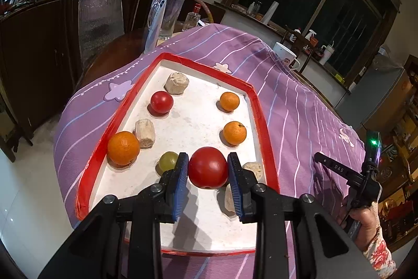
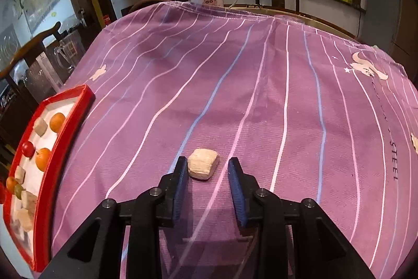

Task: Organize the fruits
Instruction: 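Carry the tomato to the tray with the left gripper while the right gripper grasps the small chunk, then release the tomato in the tray with the left gripper while the right gripper drops its chunk there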

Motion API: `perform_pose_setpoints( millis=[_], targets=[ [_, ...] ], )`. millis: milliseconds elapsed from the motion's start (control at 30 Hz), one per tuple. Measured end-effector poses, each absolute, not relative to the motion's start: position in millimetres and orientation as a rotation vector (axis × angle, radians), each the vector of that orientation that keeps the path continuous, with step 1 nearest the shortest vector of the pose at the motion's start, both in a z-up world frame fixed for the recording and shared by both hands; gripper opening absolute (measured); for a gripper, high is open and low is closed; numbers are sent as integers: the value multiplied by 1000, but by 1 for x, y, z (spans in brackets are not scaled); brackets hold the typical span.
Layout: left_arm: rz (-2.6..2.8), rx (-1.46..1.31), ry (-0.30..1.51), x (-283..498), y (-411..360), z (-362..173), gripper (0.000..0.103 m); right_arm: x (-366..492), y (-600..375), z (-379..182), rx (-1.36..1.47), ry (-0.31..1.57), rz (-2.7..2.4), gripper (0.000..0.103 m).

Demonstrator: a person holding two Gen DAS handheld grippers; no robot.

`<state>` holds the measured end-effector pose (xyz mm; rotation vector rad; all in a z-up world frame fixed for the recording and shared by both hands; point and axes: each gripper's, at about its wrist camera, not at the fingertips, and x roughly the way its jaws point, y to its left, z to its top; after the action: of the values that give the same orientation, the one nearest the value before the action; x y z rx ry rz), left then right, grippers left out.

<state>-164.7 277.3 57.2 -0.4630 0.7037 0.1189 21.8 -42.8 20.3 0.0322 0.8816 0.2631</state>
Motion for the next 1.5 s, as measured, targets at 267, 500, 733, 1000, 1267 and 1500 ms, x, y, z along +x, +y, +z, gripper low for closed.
perform_pose_setpoints(
  millis=[267, 500, 733, 1000, 1267, 1500],
  targets=[
    [126, -482, 695, -168, 287, 54, 29, 8, -29, 31, 23, 864, 311, 22],
    [145, -485, 693, -171, 293, 50, 29, -11, 4, 51, 90, 880, 464, 22],
    [134, -498, 707, -167, 294, 42, 29, -25, 70, 59, 103, 921, 667, 22],
    [147, -501, 690, -160, 299, 45, 29, -26, 129, 53, 75, 953, 775, 22],
    [139, -519, 672, -159, 305, 46, 43, -17, 153, 42, 107, 997, 793, 24],
    [138, -553, 649, -168, 313, 47, 55, -16, 153, 48, 128, 981, 805, 25]
  ],
)
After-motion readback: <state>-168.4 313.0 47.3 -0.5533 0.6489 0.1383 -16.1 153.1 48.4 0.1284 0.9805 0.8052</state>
